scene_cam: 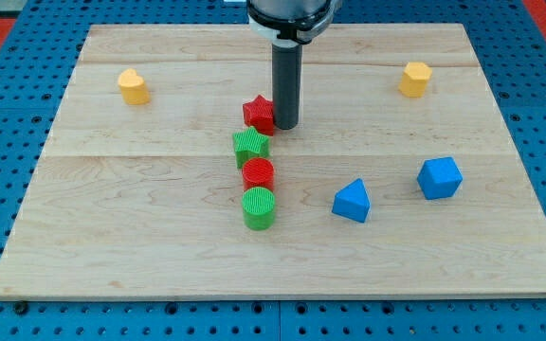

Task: Move your arm to the left center

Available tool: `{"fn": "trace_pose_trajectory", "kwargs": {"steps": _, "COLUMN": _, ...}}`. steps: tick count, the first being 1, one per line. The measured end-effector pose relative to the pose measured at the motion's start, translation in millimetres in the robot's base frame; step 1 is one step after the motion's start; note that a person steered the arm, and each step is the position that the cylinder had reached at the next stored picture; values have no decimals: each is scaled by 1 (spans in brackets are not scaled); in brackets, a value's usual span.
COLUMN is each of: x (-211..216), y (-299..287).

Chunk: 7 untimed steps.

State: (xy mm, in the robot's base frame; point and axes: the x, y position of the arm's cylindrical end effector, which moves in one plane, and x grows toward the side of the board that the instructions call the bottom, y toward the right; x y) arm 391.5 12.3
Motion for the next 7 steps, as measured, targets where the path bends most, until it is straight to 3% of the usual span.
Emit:
{"fn": "trace_pose_trajectory", "kwargs": {"steps": 1, "x": -5, "y": 11}}
{"fn": "trace_pose_trajectory", "kwargs": {"steps": 3, "x": -104, "y": 5}}
{"fn": "trace_pose_trajectory", "kwargs": {"steps": 4, "x": -131, "y": -34}}
{"fn": "trace_pose_trajectory", "kwargs": {"steps": 7, "x": -135, "y": -172}}
